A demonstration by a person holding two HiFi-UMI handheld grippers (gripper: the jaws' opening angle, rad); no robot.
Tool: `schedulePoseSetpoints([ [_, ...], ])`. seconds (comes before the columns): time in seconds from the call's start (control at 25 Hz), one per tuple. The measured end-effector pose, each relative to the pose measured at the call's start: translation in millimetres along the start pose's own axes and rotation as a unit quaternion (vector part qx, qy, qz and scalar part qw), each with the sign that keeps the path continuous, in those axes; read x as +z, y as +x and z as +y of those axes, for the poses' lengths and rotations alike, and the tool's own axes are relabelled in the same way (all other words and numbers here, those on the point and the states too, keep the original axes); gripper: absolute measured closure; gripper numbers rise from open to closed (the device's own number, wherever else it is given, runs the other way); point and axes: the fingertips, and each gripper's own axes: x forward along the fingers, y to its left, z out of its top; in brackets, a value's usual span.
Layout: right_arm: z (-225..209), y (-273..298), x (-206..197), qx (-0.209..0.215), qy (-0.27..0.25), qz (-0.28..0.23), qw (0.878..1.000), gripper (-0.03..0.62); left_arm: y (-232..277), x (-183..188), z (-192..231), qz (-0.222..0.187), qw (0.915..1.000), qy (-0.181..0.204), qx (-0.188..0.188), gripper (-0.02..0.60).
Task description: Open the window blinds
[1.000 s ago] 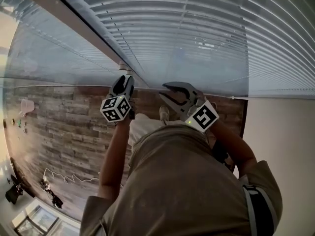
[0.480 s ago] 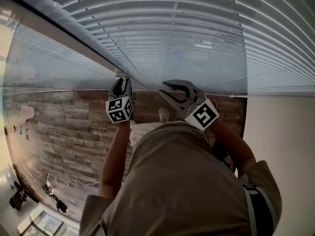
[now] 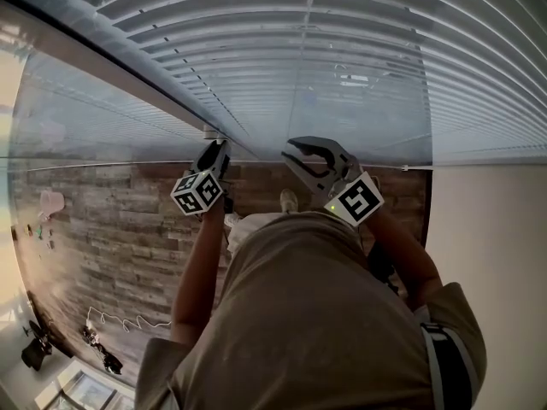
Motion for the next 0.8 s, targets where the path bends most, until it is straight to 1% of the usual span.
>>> schedulePoseSetpoints([
  [0.12,0,1,13,0.002,-0.010,-0.002,1.000,0.507,-3,10,-5,0.002,0.9995,-0.029,-0.010,0.448],
  [0.24,3,-4,2,0.000,-0.003,-0.002,1.000,0.507,-1,1,-3,-0.006,0.9967,-0.076,-0.031,0.448],
  [0.32,6,-9,-9,0.000,-0.001,0.001,1.000,0.507,1,-8,-1,-0.014,0.9922,-0.113,-0.050,0.448],
  [0.4,7,-8,-11,0.001,-0.001,0.002,1.000,0.507,2,-7,1,-0.021,0.9851,-0.157,-0.067,0.448],
  [0.48,6,-5,-7,0.003,-0.003,0.004,1.000,0.507,0,0,1,-0.030,0.9751,-0.203,-0.085,0.448],
  [0.56,6,-6,-4,0.003,-0.003,0.005,1.000,0.507,-2,3,0,-0.040,0.9625,-0.249,-0.101,0.448],
  [0.64,5,-8,-3,0.004,-0.005,0.007,1.000,0.507,-1,5,-1,-0.050,0.9473,-0.294,-0.117,0.448],
  [0.72,2,-6,-2,0.004,-0.004,0.008,1.000,0.507,1,11,-1,-0.060,0.9301,-0.335,-0.138,0.448],
  [0.8,1,-3,-2,0.004,-0.002,0.010,1.000,0.507,1,12,5,-0.066,0.9137,-0.373,-0.147,0.448],
])
